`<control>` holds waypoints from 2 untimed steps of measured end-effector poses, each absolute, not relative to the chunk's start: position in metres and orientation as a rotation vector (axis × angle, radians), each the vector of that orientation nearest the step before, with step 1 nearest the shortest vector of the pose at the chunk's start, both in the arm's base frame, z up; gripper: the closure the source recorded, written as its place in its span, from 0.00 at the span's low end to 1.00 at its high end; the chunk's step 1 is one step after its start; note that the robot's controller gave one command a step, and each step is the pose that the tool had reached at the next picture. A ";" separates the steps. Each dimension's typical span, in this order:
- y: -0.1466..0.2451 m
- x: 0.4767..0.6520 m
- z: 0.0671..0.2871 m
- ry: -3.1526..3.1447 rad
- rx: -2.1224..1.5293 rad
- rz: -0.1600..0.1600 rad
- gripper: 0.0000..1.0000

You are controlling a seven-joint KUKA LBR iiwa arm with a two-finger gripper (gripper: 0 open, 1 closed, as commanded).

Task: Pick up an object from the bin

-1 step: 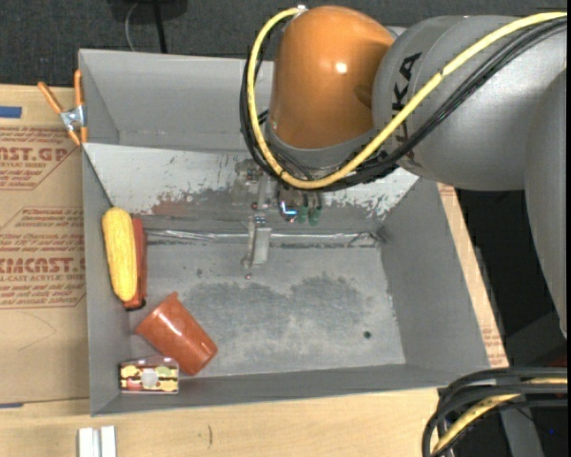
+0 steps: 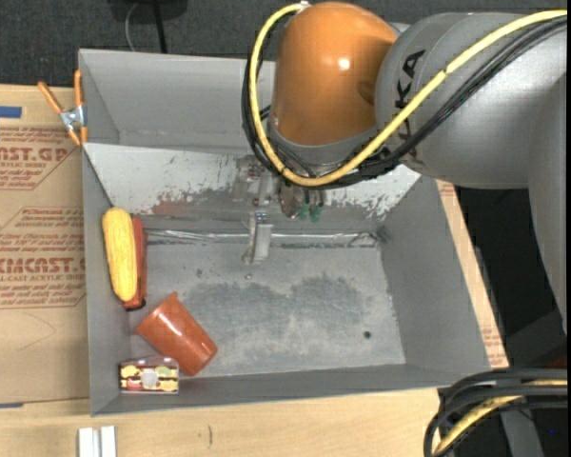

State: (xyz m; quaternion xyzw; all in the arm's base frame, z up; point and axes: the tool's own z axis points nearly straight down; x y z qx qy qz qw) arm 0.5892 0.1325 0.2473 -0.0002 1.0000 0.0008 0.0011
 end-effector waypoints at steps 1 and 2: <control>0.175 0.570 0.170 3.138 -0.053 0.004 0.00; 0.203 0.528 0.160 3.142 -0.076 0.003 0.00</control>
Offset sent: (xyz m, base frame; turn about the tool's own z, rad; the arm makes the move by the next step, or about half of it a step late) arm -0.0588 0.0691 -0.0873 -0.0450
